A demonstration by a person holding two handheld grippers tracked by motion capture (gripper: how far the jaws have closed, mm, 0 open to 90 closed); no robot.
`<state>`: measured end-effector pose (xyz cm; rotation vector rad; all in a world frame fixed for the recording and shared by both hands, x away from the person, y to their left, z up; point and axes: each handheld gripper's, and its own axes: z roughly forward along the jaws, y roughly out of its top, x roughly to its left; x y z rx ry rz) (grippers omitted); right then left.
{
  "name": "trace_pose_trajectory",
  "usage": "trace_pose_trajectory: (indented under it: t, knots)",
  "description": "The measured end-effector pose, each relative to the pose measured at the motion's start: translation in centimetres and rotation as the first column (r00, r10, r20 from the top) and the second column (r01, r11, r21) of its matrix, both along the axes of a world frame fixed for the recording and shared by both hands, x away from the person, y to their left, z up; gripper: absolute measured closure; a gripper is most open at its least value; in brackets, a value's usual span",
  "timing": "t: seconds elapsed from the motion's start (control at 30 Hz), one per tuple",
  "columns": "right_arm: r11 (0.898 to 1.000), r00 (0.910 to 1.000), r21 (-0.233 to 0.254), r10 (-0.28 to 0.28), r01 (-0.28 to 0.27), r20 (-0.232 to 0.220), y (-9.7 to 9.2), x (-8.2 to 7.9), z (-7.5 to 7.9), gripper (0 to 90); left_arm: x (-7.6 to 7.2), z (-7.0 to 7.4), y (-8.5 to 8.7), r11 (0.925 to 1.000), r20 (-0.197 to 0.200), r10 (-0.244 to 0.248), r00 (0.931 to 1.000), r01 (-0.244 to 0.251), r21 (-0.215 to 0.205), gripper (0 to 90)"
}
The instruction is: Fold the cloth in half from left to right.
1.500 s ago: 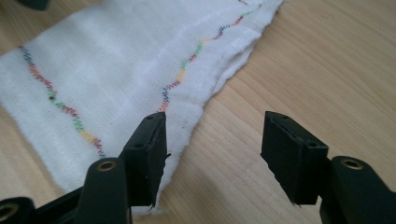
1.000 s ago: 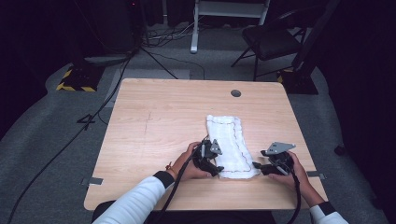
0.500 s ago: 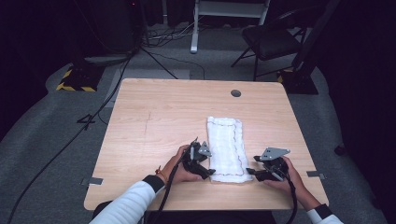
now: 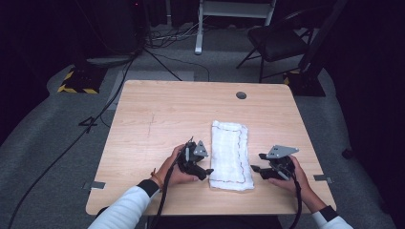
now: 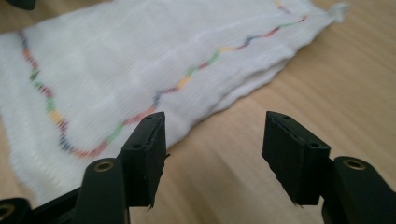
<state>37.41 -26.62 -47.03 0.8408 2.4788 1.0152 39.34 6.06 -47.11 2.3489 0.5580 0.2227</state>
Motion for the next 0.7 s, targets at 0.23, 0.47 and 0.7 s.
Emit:
trace_pose_trajectory:
  t: [0.23,0.47,0.7]
  knots:
    - [0.996,0.9944,0.029,-0.091,0.089,0.054,0.3,4.9,1.5,44.4,4.5,1.3,-1.4,0.9955,0.066,0.094,0.9934,-0.093,-0.019,20.6]
    - [0.994,0.9938,0.037,-0.102,0.100,0.045,2.0,9.1,1.0,43.2,8.5,0.3,-2.3,0.9884,0.079,0.150,0.9856,-0.147,-0.038,22.1]
    - [0.990,0.9900,-0.034,-0.137,0.138,0.031,3.4,13.1,-0.3,44.9,11.5,-1.4,-2.9,0.9682,0.026,0.245,0.9692,-0.243,-0.058,23.6]
